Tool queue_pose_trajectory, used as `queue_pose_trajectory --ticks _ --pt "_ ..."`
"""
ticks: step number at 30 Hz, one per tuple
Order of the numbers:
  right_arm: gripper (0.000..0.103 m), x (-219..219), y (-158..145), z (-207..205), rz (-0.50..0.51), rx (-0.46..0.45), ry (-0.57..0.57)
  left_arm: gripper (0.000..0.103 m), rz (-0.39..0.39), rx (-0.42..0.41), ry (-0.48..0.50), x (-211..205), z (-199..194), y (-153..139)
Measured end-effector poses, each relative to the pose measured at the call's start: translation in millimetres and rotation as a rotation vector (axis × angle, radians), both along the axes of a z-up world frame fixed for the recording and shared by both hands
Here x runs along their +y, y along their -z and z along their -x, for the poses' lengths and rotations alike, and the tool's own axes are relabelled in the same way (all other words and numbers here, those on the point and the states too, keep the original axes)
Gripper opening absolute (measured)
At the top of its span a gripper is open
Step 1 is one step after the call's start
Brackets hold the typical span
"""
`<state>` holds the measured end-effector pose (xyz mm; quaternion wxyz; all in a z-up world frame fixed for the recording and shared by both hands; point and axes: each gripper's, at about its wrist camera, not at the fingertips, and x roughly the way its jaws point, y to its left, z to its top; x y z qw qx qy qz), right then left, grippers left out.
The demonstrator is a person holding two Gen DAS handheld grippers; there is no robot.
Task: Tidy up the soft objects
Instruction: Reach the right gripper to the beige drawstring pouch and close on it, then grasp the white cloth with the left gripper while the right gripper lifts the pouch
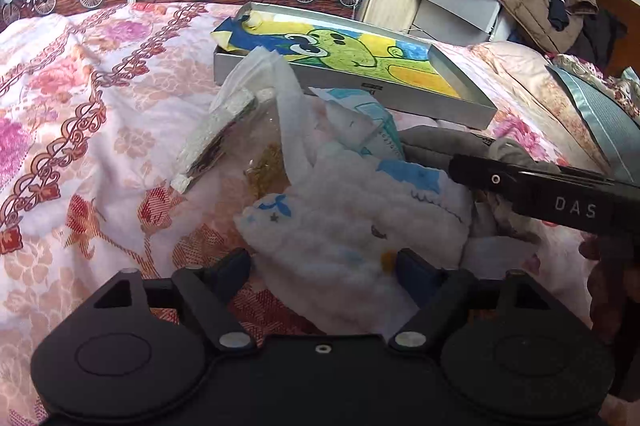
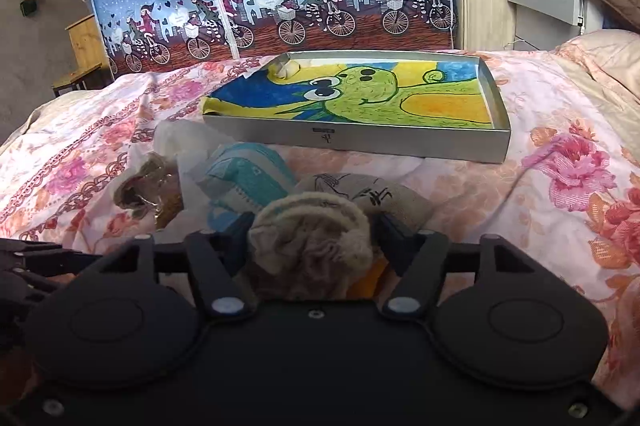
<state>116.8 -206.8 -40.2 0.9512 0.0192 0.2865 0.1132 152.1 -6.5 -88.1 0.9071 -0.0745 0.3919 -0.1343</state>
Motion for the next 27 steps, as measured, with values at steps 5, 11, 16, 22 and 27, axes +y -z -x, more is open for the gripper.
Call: queue_pose_trajectory --ticks 5,11,16,22,27 --pt "0.049 1 0 1 -0.022 0.016 -0.008 0.058 0.007 -0.005 0.027 0 2 -1" --pt "0.045 -7 -2 10 -0.048 0.037 -0.012 0.044 -0.019 -0.018 0.103 -10 9 1" --pt "0.040 -11 -1 13 -0.064 0.041 -0.003 0.018 -0.023 -0.012 0.139 -13 10 4" --pt "0.037 -12 -8 18 -0.059 0.006 -0.005 0.008 -0.018 -0.068 0.112 -11 18 -5" --pt "0.036 -8 -16 24 -0.024 -0.033 -0.019 0.008 -0.131 -0.153 0.110 -18 35 -19"
